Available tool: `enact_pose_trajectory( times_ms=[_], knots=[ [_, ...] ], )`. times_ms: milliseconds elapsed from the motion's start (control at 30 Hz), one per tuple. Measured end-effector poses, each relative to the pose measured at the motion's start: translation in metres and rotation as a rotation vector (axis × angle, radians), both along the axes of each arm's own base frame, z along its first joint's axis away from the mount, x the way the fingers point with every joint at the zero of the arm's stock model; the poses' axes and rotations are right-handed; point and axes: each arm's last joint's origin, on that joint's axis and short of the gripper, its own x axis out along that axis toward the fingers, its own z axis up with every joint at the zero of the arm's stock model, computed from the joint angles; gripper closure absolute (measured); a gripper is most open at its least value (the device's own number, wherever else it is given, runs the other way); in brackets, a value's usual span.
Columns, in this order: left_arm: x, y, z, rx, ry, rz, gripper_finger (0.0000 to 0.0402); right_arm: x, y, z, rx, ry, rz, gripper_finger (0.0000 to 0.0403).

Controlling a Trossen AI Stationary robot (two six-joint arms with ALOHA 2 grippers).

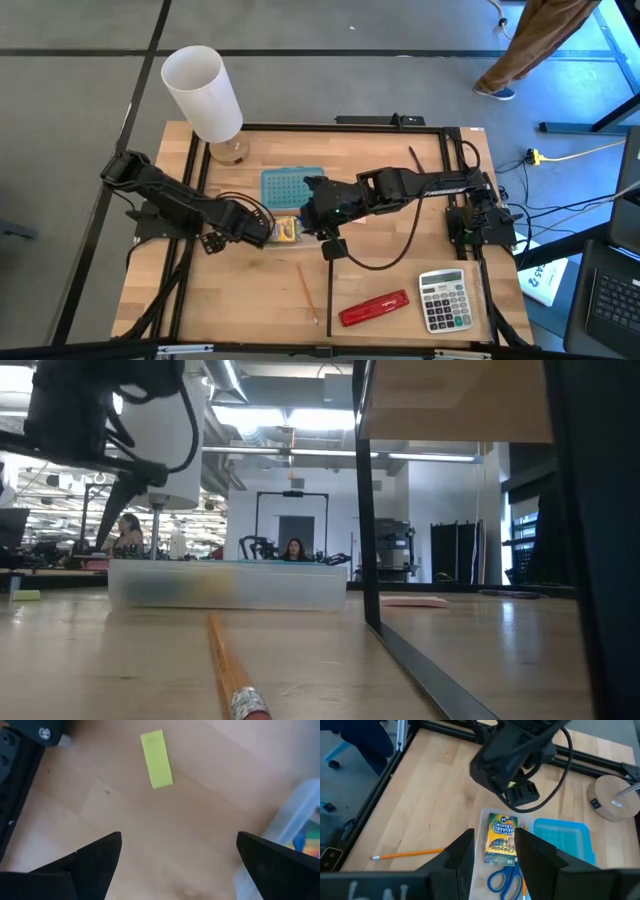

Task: Pack school essentials
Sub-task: Put the yellow eraser into the blue supply box

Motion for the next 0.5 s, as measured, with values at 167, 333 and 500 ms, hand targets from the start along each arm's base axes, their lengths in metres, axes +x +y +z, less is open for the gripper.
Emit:
enact_pose_trajectory(
  times_ms=[167, 333, 500],
  knots=[
    [-0.005, 0.01, -0.006, 0.018, 0.0, -0.018, 0.0012, 0.0, 0.0, 0.0, 0.002, 0.002, -0.002, 0.0261],
    [-0.014, 0.02, -0.009, 0.028, -0.093, -0.042, 0.0012, 0.0, 0.0, 0.0, 0.002, 0.002, -0.002, 0.0261],
    [-0.031, 0.026, -0.014, 0.009, -0.168, -0.03, 0.0012, 0.0, 0.0, 0.0, 0.002, 0.001, -0.002, 0.0261]
  ],
)
